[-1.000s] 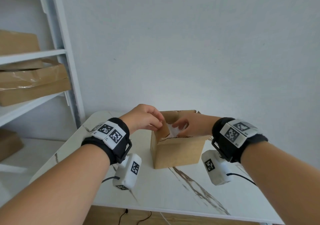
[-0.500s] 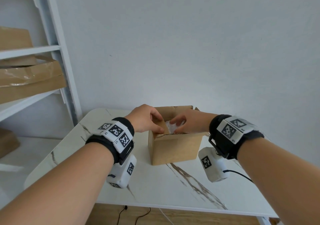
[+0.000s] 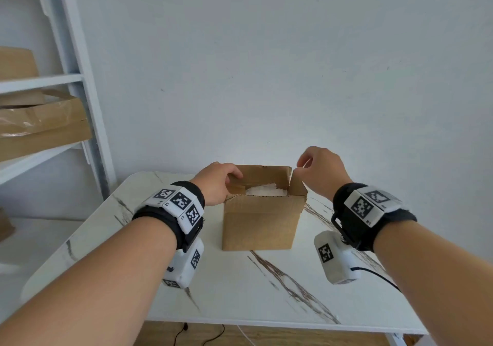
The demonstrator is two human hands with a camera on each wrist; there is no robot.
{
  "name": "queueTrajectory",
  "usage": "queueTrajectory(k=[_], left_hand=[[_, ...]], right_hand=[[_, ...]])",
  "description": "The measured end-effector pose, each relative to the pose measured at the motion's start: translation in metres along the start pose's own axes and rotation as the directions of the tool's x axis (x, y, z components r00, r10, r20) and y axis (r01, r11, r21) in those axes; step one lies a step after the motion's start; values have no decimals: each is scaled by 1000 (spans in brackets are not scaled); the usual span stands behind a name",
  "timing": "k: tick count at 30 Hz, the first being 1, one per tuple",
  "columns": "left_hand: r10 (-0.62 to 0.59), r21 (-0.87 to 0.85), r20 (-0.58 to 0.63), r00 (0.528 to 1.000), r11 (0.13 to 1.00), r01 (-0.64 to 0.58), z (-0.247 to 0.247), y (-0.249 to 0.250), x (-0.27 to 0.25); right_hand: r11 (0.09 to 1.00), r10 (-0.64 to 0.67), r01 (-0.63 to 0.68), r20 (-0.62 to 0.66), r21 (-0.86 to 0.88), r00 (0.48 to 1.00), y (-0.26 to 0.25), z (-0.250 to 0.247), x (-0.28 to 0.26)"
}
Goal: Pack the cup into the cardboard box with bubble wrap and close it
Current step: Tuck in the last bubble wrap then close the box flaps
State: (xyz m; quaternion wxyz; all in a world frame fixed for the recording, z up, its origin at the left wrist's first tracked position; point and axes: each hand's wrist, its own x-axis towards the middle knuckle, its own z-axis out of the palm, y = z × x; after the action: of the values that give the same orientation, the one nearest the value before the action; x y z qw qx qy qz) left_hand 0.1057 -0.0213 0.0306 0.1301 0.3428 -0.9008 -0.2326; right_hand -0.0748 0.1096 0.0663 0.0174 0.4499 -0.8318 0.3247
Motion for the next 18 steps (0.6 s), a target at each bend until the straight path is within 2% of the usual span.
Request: queueTrajectory(k=[3, 5, 7, 10, 14, 18], left_hand=[[-1, -38, -1, 1000, 999, 1, 1, -2, -2], [3, -48, -11, 1000, 999, -4, 2, -3, -3], [11, -47, -17, 1000, 999, -12, 3, -4, -3], [27, -37, -25, 999, 999, -28, 4, -3, -4], [37, -41, -27, 999, 998, -38, 6, -7, -4], [37, -10, -18, 999, 999, -38, 5, -6, -7]], right_hand=[[982, 77, -92, 96, 163, 992, 9, 5, -1], [937, 71, -128, 183, 324, 980, 7, 9, -7], [914, 41, -123, 214, 386, 976, 5, 14, -10], [933, 24, -118, 268, 340, 963, 5, 24, -8], [970, 8, -104, 400, 221, 917, 3, 28, -5], [988, -16, -59, 479, 142, 878, -2, 24, -4]])
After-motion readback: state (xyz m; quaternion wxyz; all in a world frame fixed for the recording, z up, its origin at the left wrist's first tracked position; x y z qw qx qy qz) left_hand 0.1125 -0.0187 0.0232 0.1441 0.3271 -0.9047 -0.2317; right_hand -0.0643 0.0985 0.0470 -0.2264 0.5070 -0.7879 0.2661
